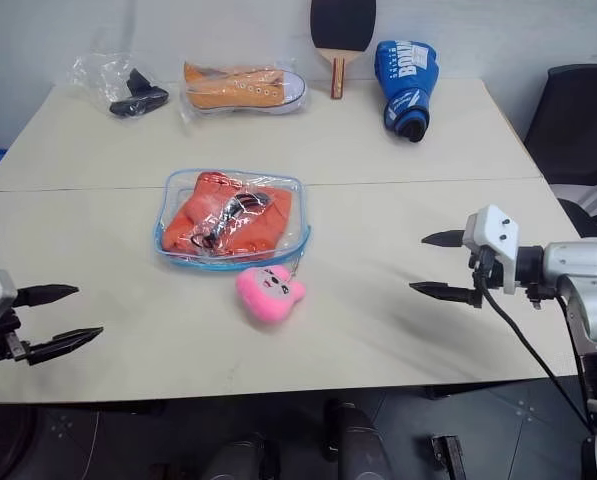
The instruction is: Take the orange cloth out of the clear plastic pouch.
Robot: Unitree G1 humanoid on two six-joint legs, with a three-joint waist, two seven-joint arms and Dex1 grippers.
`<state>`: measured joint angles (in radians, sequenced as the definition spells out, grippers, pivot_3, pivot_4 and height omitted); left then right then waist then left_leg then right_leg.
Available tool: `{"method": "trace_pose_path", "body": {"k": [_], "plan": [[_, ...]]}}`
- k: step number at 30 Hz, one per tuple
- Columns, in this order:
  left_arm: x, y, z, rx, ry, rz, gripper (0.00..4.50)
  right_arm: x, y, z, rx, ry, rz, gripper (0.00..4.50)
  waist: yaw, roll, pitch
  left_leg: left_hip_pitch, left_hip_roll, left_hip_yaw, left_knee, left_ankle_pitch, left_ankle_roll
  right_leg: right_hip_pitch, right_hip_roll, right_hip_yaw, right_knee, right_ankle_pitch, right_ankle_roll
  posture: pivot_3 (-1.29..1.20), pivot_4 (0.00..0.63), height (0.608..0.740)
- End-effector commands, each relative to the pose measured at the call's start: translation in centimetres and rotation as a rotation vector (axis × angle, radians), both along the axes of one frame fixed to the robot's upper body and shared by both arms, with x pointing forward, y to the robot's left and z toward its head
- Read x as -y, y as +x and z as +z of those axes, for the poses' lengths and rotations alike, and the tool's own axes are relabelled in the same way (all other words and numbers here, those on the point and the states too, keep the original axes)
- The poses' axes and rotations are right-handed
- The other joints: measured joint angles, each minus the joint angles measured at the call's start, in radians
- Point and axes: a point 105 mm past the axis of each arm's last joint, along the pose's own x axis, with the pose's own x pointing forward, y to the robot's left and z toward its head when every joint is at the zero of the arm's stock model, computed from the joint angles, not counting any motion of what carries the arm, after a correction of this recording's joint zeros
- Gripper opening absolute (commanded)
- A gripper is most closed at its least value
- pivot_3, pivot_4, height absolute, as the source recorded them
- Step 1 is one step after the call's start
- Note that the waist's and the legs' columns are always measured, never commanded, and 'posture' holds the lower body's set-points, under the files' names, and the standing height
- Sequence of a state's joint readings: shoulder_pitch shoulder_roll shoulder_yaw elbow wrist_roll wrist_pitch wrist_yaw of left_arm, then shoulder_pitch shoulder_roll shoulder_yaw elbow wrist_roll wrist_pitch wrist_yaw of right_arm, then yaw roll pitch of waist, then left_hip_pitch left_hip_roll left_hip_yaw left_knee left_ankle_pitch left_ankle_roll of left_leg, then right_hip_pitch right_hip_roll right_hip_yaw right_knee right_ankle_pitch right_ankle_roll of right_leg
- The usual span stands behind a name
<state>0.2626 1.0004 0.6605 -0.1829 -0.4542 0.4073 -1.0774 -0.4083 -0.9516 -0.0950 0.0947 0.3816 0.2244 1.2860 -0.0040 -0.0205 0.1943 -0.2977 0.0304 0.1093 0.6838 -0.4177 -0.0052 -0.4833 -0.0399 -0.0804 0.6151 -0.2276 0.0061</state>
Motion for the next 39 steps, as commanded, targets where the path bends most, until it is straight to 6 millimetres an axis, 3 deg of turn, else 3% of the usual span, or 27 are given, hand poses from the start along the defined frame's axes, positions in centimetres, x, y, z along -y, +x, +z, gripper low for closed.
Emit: {"method": "trace_pose_path", "body": {"k": [1,13,14,18,23,39], "plan": [[0.16,-0.05,0.41,0.020,0.017,-0.011,4.47,0.13,-0.24,1.42,0.058,0.005,-0.013,4.50,0.000,0.000,0.000,0.000,0.000,0.000,0.000,0.000,0.000,0.000,0.000,0.000,0.000,0.000,0.000,0.00,0.150,0.740],[0.30,0.34,0.33,0.031,0.011,-0.004,4.47,-0.47,-0.22,1.74,0.122,-0.017,-0.017,4.50,-0.001,0.001,0.001,0.000,-0.001,0.000,0.000,0.001,0.000,0.000,0.000,0.001,0.002,0.000,0.000,0.00,0.150,0.740],[0.28,0.36,0.36,0.032,0.010,-0.003,4.47,-0.52,-0.19,1.69,0.123,-0.018,-0.017,4.50,-0.010,0.002,0.002,-0.005,-0.002,-0.004,0.000,0.001,0.000,0.005,-0.003,-0.002,0.001,0.000,0.000,0.00,0.150,0.740],[0.12,0.25,0.41,0.031,0.011,-0.001,4.47,-0.45,0.04,1.68,0.114,-0.002,-0.037,4.50,-0.028,0.013,0.007,-0.016,-0.014,-0.073,-0.001,0.016,0.002,0.037,-0.031,-0.065,-0.016,0.001,0.002,0.00,0.150,0.740],[0.07,0.24,0.42,0.033,0.009,0.004,4.47,-0.49,0.06,1.70,0.109,0.008,-0.043,4.50,0.016,0.017,0.009,-0.019,-0.014,-0.069,0.012,0.016,0.003,0.029,-0.034,-0.065,-0.013,0.001,0.002,0.00,0.150,0.740],[1.06,0.72,0.75,0.043,-0.081,-0.001,4.47,-0.68,-0.44,1.81,0.044,0.043,-0.053,4.50,0.025,0.017,0.009,-0.021,-0.014,-0.058,0.013,0.014,0.005,0.022,-0.032,-0.056,-0.008,0.002,0.002,0.00,0.150,0.740]]}}
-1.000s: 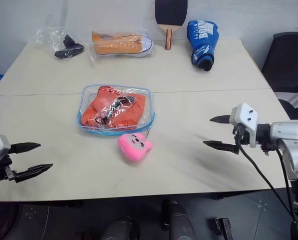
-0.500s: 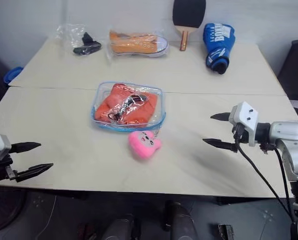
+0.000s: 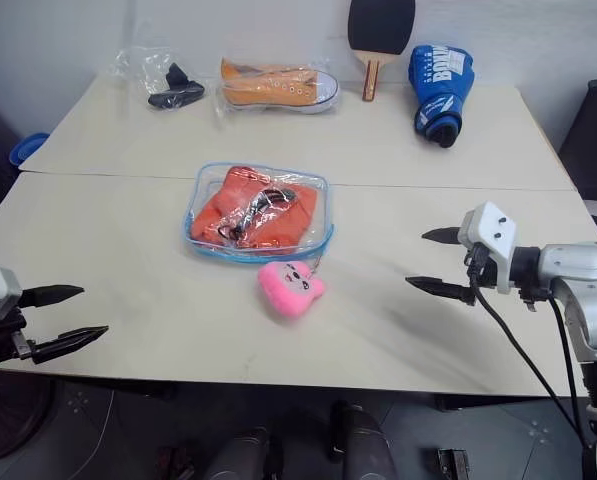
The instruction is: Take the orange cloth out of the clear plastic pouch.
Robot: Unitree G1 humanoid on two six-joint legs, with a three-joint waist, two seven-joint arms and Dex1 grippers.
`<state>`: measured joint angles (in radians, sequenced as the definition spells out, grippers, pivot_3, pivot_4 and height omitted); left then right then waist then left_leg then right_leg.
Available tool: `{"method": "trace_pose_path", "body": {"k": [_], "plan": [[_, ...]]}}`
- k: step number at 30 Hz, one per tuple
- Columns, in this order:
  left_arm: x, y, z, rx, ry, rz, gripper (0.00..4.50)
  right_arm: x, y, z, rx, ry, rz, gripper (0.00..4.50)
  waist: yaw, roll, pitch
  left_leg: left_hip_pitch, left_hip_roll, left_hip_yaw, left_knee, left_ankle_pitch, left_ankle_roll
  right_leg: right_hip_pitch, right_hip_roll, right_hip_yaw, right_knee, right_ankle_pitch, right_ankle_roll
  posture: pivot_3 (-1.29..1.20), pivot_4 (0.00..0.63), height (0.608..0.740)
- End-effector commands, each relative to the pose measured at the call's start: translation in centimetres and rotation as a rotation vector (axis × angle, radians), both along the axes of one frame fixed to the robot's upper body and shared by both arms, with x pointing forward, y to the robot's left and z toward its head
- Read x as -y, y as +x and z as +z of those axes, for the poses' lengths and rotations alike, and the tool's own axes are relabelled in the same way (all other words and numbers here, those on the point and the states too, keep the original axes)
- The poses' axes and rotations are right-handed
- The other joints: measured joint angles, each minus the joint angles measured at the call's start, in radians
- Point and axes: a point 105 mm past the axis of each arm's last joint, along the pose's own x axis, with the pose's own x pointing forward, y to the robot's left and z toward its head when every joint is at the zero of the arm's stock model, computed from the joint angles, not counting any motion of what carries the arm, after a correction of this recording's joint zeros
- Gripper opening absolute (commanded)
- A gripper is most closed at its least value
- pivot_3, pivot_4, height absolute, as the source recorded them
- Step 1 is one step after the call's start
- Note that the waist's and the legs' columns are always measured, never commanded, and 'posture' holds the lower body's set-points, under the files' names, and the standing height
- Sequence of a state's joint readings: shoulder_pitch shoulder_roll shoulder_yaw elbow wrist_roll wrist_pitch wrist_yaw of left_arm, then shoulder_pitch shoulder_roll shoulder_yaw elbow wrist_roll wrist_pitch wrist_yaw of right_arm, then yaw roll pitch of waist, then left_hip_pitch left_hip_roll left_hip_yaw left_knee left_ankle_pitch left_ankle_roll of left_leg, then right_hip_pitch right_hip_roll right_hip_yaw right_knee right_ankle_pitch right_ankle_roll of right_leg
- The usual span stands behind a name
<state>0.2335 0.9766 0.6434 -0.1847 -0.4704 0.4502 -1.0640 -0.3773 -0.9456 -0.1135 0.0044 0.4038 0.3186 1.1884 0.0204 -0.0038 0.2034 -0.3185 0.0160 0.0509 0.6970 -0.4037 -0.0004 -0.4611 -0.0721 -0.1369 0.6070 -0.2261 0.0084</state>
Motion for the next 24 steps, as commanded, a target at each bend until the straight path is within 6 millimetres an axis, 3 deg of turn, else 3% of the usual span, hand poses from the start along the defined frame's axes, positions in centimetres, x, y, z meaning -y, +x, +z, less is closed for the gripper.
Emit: {"method": "trace_pose_path", "body": {"k": [1,6,10,14,19,24], "plan": [[1.0,0.5,1.3,0.057,-0.041,-0.017,4.47,-0.3,-0.6,1.5,0.041,0.014,0.017,4.50,0.001,0.000,0.000,0.000,0.000,0.000,0.000,0.000,0.000,0.000,0.000,0.000,0.000,0.000,0.000,0.00,0.150,0.740],[3.8,1.9,3.8,0.115,-0.167,-0.051,4.47,-2.3,-1.4,2.2,0.060,0.066,0.042,4.50,0.003,0.000,0.000,0.000,0.000,0.001,0.000,0.000,0.000,0.000,0.000,0.001,0.001,0.000,0.000,0.00,0.150,0.740],[7.7,4.1,5.6,0.121,-0.249,-0.093,4.47,-5.7,-2.0,3.4,0.098,0.163,0.053,4.50,0.004,-0.001,0.000,0.000,0.000,0.001,0.001,0.000,-0.001,0.000,0.000,0.002,0.002,0.001,0.001,0.00,0.150,0.740],[11.6,8.9,5.6,0.124,-0.181,-0.083,4.47,-8.7,-2.5,4.5,0.124,0.247,0.074,4.50,0.006,-0.001,-0.001,0.001,-0.002,0.001,0.001,0.002,-0.003,0.001,0.000,0.004,0.004,0.002,0.002,0.00,0.150,0.740],[14.3,15.5,4.4,0.099,-0.128,0.042,4.47,-10.0,-2.5,5.5,0.175,0.267,0.060,4.50,0.006,-0.002,-0.001,0.000,-0.003,0.002,0.001,0.002,-0.003,0.000,0.003,0.004,0.006,0.002,0.003,0.00,0.150,0.740],[17.8,18.2,3.5,0.078,-0.114,-0.005,4.47,-9.8,-2.4,5.4,0.189,0.270,0.021,4.50,0.002,-0.003,-0.001,-0.001,-0.002,0.005,0.002,0.002,-0.003,-0.001,0.006,0.005,0.004,0.002,0.003,0.00,0.150,0.740]]}}
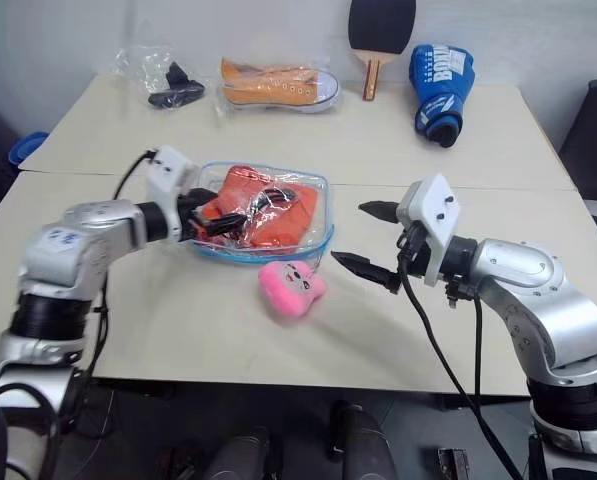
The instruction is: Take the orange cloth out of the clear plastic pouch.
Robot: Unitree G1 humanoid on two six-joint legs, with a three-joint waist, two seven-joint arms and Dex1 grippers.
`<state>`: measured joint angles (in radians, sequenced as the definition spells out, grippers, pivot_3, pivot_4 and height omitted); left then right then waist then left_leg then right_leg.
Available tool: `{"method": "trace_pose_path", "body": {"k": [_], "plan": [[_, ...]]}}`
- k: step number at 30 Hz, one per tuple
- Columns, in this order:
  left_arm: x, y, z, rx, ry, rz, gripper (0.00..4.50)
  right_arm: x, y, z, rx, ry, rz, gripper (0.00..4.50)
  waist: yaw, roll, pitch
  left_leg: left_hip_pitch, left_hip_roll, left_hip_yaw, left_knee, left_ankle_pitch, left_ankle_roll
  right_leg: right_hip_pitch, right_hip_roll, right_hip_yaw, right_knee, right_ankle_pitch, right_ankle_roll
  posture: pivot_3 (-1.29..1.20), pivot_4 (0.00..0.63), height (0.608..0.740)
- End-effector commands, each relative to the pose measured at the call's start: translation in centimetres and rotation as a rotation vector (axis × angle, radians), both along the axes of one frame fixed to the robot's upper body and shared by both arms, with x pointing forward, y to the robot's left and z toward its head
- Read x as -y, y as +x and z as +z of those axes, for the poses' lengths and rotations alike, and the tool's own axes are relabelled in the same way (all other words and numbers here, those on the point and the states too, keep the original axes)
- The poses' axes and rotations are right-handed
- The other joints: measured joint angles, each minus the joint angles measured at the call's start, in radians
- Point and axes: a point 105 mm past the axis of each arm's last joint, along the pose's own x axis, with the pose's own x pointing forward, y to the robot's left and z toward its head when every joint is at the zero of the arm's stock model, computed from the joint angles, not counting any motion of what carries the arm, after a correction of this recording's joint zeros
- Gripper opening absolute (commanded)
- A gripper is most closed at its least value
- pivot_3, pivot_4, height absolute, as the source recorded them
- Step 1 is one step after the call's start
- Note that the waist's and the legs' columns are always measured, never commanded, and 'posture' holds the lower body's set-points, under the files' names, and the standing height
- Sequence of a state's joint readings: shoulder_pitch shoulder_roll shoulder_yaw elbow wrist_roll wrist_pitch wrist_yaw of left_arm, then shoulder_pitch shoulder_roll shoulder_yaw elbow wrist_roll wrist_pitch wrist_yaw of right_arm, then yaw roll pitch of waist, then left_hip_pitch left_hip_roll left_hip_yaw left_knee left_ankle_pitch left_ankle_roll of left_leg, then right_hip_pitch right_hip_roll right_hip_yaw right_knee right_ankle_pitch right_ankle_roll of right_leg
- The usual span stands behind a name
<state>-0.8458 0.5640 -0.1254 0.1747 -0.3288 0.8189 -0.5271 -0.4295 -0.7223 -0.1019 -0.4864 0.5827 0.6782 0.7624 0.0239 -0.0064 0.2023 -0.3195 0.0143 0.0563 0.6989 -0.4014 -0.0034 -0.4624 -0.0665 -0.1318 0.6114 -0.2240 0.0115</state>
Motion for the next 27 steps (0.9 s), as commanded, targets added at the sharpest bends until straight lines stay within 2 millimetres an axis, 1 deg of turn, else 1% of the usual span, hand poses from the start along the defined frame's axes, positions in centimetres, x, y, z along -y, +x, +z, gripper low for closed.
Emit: {"method": "trace_pose_path", "body": {"k": [1,3,5,6,8,14,16,18,19,20,23,24,27], "plan": [[0.6,1.2,0.2,0.037,0.052,-0.010,4.47,-0.2,-0.7,0.9,0.055,0.001,0.000,4.50,-0.002,0.000,0.000,0.000,0.000,0.002,0.000,0.000,0.000,-0.001,0.001,0.000,0.000,0.000,0.000,0.00,0.150,0.740],[0.7,1.8,-0.4,0.031,0.081,-0.010,4.47,-0.2,-1.0,0.6,0.056,-0.004,-0.005,4.50,-0.003,0.000,0.000,0.000,0.001,0.007,0.000,0.000,0.000,-0.001,0.002,0.001,0.000,0.000,0.000,0.00,0.150,0.740],[0.3,2.3,-0.9,0.031,0.110,0.010,4.47,-0.1,-1.2,0.4,0.056,-0.010,-0.012,4.50,-0.002,0.000,0.000,0.001,0.002,0.009,0.000,0.000,-0.001,-0.001,0.003,0.002,0.001,0.000,0.000,0.00,0.150,0.740],[0.1,2.6,-1.0,0.029,0.120,0.024,4.28,0.0,-1.3,0.3,0.056,-0.013,-0.016,4.50,-0.002,0.000,0.000,0.001,0.002,0.009,0.000,0.001,-0.002,-0.001,0.003,0.002,0.001,0.000,-0.001,0.00,0.150,0.740],[0.3,2.8,-1.0,0.044,0.140,0.007,3.89,0.2,-1.4,0.1,0.054,-0.014,-0.027,4.50,0.000,0.000,0.000,0.002,0.002,0.009,0.001,0.001,-0.002,0.000,0.002,0.003,0.002,0.001,-0.001,0.00,0.150,0.740],[1.1,2.8,-1.0,0.058,0.137,0.003,2.07,0.2,-1.4,-0.2,0.053,-0.016,-0.032,4.50,0.001,-0.001,0.000,0.002,0.002,0.008,0.001,0.001,-0.002,-0.001,0.002,0.004,0.002,0.001,-0.001,0.00,0.150,0.740],[1.2,2.7,-0.7,0.075,0.130,0.003,1.56,0.1,-1.4,-0.4,0.052,-0.020,-0.026,4.50,0.000,-0.001,0.000,0.002,0.002,0.008,0.001,0.001,-0.002,-0.001,0.002,0.004,0.002,0.001,-0.001,0.00,0.150,0.740],[0.8,2.6,0.1,0.107,0.116,0.019,0.97,-0.1,-1.4,-0.5,0.052,-0.024,-0.017,4.50,0.000,-0.001,0.000,0.002,0.002,0.008,0.001,0.001,-0.002,-0.001,0.002,0.004,0.002,0.001,-0.001,0.00,0.150,0.740],[0.3,2.7,0.5,0.122,0.109,0.044,0.69,-0.1,-1.4,-0.6,0.051,-0.027,-0.010,4.50,-0.001,-0.001,0.000,0.002,0.002,0.008,0.001,0.001,-0.002,-0.001,0.002,0.004,0.002,0.001,-0.001,0.00,0.150,0.740],[-0.8,2.8,1.0,0.130,0.103,0.087,0.40,-0.3,-1.4,-0.7,0.049,-0.031,0.002,4.50,-0.001,-0.001,0.000,0.002,0.002,0.008,0.001,0.001,-0.002,-0.001,0.002,0.004,0.002,0.001,-0.001,0.00,0.150,0.740],[-4.4,2.8,2.3,0.154,0.054,0.225,0.40,-0.8,-1.7,-0.9,0.036,-0.043,0.061,4.50,-0.007,-0.001,0.000,0.003,0.003,0.007,0.000,0.001,-0.002,-0.001,0.003,0.005,0.002,0.001,-0.001,0.00,0.150,0.740],[-6.0,2.7,2.8,0.162,0.033,0.277,0.40,-1.0,-2.0,-0.9,0.032,-0.051,0.094,4.50,-0.009,-0.001,0.000,0.004,0.003,0.007,0.000,0.001,-0.002,-0.001,0.003,0.006,0.003,0.001,-0.001,0.00,0.150,0.740],[-12.3,1.4,3.5,0.173,0.011,0.471,0.40,-1.7,-2.8,-1.0,0.021,-0.069,0.184,4.50,-0.017,-0.001,0.000,0.004,0.003,0.006,0.000,0.001,-0.002,-0.001,0.003,0.006,0.004,0.001,-0.001,0.00,0.150,0.740]]}}
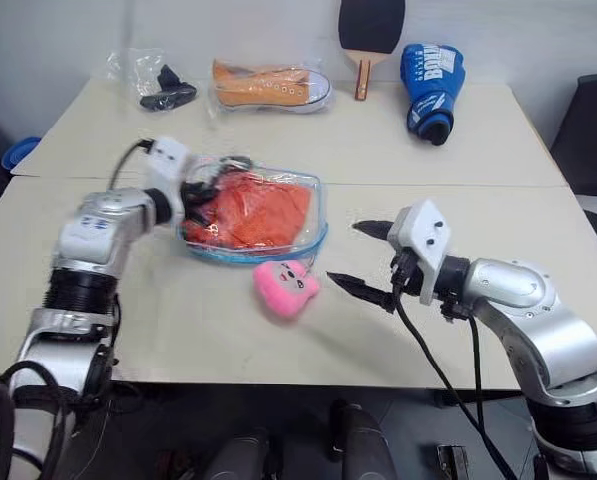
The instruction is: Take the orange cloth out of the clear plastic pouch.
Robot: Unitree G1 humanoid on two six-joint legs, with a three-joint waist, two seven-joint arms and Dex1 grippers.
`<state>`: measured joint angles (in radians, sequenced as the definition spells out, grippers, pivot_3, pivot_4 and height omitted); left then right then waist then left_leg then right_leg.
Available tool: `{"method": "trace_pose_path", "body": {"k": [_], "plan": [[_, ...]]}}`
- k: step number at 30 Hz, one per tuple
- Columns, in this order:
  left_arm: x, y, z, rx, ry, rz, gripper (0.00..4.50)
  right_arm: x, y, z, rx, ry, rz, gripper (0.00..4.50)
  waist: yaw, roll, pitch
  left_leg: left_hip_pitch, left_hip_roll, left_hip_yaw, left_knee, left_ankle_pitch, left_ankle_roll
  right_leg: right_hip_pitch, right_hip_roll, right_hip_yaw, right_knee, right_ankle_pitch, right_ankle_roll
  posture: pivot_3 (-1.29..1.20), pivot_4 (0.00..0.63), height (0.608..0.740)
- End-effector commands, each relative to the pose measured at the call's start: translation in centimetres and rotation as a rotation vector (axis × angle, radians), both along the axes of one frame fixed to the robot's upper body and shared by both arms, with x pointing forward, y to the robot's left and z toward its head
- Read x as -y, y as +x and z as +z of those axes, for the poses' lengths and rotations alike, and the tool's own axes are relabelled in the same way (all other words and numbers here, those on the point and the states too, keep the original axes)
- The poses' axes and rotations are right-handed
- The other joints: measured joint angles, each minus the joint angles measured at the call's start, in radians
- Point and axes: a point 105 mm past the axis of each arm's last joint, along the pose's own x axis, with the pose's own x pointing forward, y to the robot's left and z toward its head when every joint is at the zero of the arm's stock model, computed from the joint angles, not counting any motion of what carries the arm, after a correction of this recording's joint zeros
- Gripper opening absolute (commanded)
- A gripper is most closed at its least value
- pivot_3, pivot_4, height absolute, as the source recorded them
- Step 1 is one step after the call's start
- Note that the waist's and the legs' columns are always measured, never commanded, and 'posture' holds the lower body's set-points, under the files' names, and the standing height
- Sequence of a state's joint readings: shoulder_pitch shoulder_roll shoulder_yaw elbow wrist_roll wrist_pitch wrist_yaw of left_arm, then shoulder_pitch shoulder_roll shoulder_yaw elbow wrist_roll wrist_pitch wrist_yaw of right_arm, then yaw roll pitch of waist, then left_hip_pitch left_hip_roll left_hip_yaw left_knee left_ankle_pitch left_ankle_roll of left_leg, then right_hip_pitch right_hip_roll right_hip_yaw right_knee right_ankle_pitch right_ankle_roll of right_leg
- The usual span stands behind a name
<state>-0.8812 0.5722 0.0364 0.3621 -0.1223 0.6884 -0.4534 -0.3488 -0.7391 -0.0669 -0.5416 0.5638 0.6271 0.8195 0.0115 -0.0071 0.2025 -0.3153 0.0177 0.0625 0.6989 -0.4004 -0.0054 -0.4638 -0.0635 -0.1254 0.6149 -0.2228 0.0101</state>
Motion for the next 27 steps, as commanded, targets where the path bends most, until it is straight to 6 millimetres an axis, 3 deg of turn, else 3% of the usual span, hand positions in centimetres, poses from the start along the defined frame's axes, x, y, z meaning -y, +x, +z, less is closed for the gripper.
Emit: {"method": "trace_pose_path", "body": {"k": [1,4,6,9,14,23,27], "plan": [[-7.0,-1.8,1.9,0.062,-0.026,0.214,0.40,-1.0,-1.2,0.8,0.033,-0.015,0.117,4.50,-0.009,0.000,0.000,0.000,0.000,0.000,0.000,0.000,0.000,0.000,0.000,0.000,0.000,0.000,0.000,0.00,0.150,0.740],[-13.1,-4.3,0.4,0.027,0.002,0.398,0.40,-1.4,-1.2,1.0,0.028,-0.015,0.159,4.50,-0.010,0.000,0.000,0.000,0.000,-0.001,0.000,0.000,0.000,0.000,0.000,0.000,0.000,0.000,0.000,0.00,0.150,0.740],[-15.7,-5.7,-0.7,0.001,0.012,0.476,0.40,-1.7,-1.3,0.9,0.021,-0.014,0.186,4.50,-0.010,-0.001,0.000,0.000,0.000,-0.001,0.000,0.000,0.000,0.000,-0.001,0.000,0.000,0.000,0.000,0.00,0.150,0.740],[-17.5,-7.6,-2.6,-0.036,-0.008,0.527,0.40,-2.1,-1.4,0.7,0.015,-0.023,0.217,4.50,-0.002,-0.001,-0.001,0.000,0.000,-0.002,0.000,-0.001,0.001,0.000,-0.002,-0.001,0.000,0.000,0.000,0.00,0.150,0.740],[-18.3,-9.6,-4.0,-0.054,-0.026,0.559,1.77,-2.4,-1.2,0.6,0.007,-0.032,0.245,4.50,0.013,-0.005,-0.001,-0.001,0.000,-0.002,0.000,-0.002,0.002,0.000,-0.003,-0.001,-0.001,0.000,0.000,0.00,0.150,0.740],[-20.2,-12.3,-3.8,-0.083,0.010,0.617,4.47,-2.2,-0.9,0.3,-0.001,-0.054,0.256,4.50,0.004,-0.006,-0.002,-0.001,-0.001,-0.002,0.000,-0.002,0.002,0.000,-0.004,-0.002,-0.002,0.000,0.000,0.00,0.150,0.740],[-19.6,-13.7,-1.4,-0.047,-0.001,0.495,4.47,-1.7,-1.0,0.1,-0.008,-0.056,0.234,4.50,-0.007,-0.007,-0.002,-0.001,0.000,-0.002,0.000,-0.002,0.002,-0.001,-0.004,-0.002,-0.001,0.000,0.000,0.00,0.150,0.740]]}}
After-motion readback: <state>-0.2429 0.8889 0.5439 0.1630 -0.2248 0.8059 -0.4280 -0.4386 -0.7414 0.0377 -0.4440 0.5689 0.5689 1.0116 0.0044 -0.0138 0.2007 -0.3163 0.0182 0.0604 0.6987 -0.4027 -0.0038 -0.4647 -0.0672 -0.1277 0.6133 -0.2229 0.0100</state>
